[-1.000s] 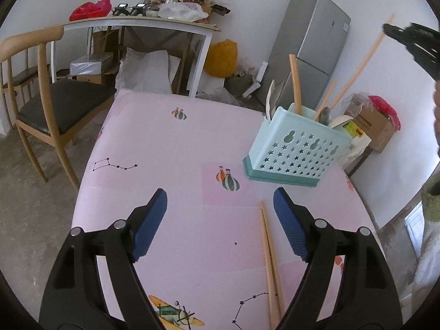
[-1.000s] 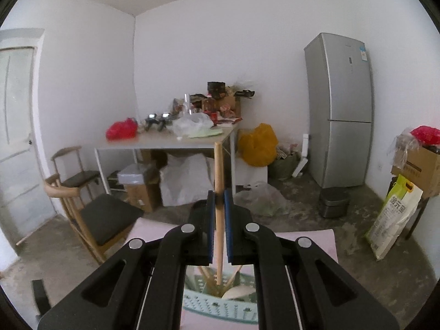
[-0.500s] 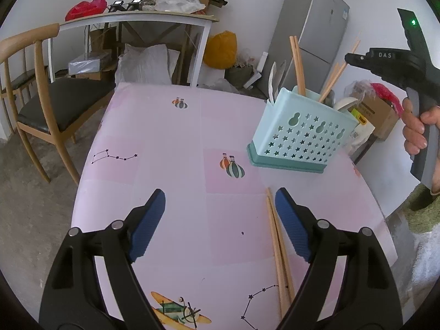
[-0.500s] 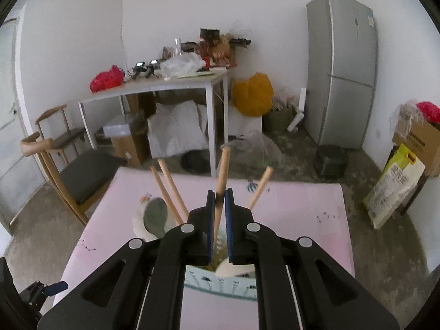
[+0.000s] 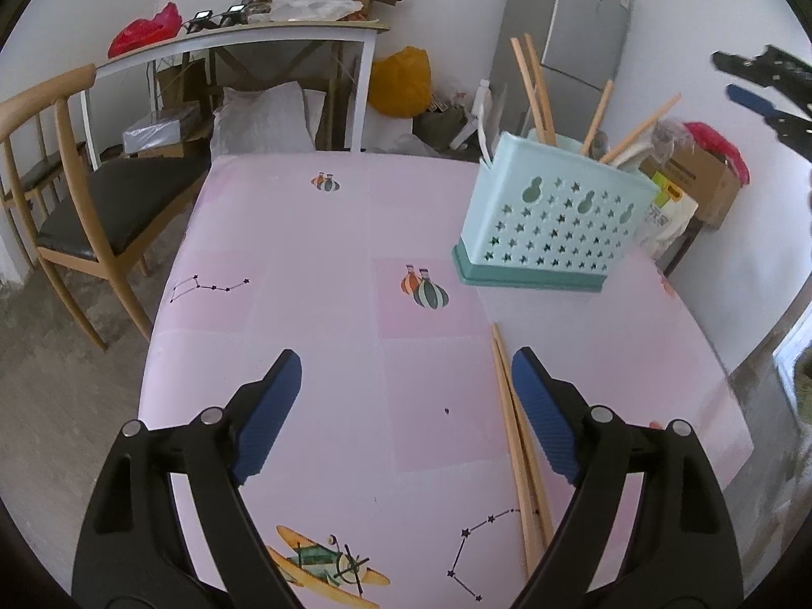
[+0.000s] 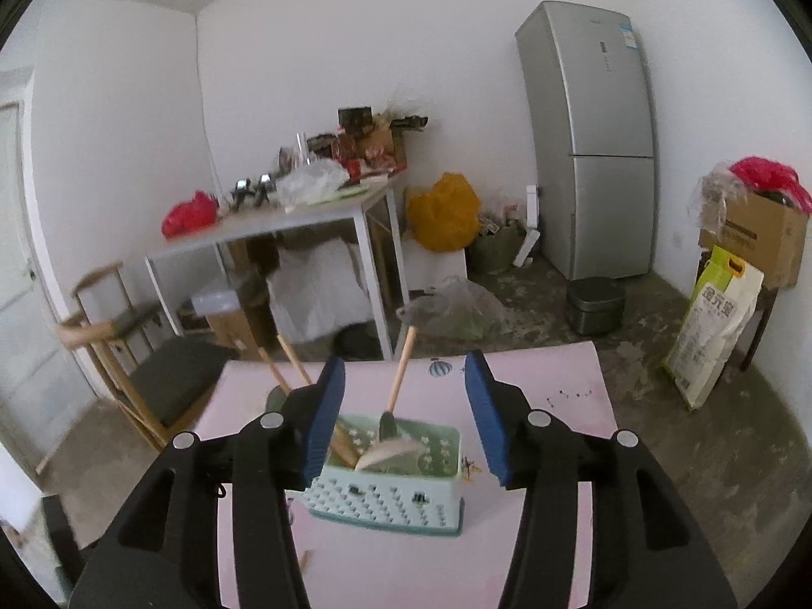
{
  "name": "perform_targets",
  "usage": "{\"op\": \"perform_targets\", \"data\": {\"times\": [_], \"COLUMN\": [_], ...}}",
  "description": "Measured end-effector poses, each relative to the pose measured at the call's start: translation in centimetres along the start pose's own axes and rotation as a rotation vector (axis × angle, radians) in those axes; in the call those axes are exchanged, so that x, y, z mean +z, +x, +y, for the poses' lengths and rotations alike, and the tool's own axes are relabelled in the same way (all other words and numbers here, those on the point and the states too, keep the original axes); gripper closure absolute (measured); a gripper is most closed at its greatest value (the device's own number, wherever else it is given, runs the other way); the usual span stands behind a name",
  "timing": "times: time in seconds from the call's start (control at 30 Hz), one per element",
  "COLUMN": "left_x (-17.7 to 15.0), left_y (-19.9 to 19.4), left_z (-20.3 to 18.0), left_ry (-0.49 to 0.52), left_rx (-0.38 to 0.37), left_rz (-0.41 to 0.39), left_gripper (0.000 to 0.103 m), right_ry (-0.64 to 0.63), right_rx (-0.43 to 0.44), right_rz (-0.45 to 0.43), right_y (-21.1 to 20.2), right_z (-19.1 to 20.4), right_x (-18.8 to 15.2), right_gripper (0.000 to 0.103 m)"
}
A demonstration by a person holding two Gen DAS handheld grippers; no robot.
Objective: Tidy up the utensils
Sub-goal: 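Reach the left tool down to the last wooden chopsticks and grasp one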
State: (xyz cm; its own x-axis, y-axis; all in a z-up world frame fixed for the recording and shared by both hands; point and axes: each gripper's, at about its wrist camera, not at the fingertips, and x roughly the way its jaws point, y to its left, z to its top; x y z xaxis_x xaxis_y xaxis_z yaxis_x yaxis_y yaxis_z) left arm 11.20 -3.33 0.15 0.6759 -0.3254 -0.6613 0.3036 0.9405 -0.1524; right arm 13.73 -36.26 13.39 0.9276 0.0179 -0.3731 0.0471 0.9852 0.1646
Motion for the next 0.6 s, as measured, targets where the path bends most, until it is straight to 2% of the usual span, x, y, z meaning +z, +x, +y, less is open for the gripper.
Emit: {"op": "perform_targets", "data": {"times": [0.13,0.27,0.37,0.43,0.6], "left_x": [-0.9,-2.2,-3.3,-4.1,-5.7], "left_y": [0.4,1.0,1.7,2.3,3.5], "left_z": [-0.9,-2.3,-3.6,-4.5,-6.2], "left_ry": [0.036,0.072,0.092,0.112,0.171], "left_rx": [0.005,-0.016,-0.038,-0.052,-0.055], "left_rz": [0.033,0.074,0.105,0.133,0.187], "left_gripper": [0.022,0.024,0.038,0.051,0.073], "right_ry": [0.004,0.033,0.098,0.136,0.165], "right_rx": [0.018,0.031,0.062,0.083,0.104], "right_rz": [0.039,0.165,0.295,0.371,0.447], "right_y": [-1.7,-1.4,0.0,0.7,1.0], "right_z": [0.0,0.0,-0.2,0.0,0.7], "right_x": [-3.5,-9.2,-13.8,-16.7,-20.4], "right_gripper": [0.053,0.052,0.052,0.052,0.052]}}
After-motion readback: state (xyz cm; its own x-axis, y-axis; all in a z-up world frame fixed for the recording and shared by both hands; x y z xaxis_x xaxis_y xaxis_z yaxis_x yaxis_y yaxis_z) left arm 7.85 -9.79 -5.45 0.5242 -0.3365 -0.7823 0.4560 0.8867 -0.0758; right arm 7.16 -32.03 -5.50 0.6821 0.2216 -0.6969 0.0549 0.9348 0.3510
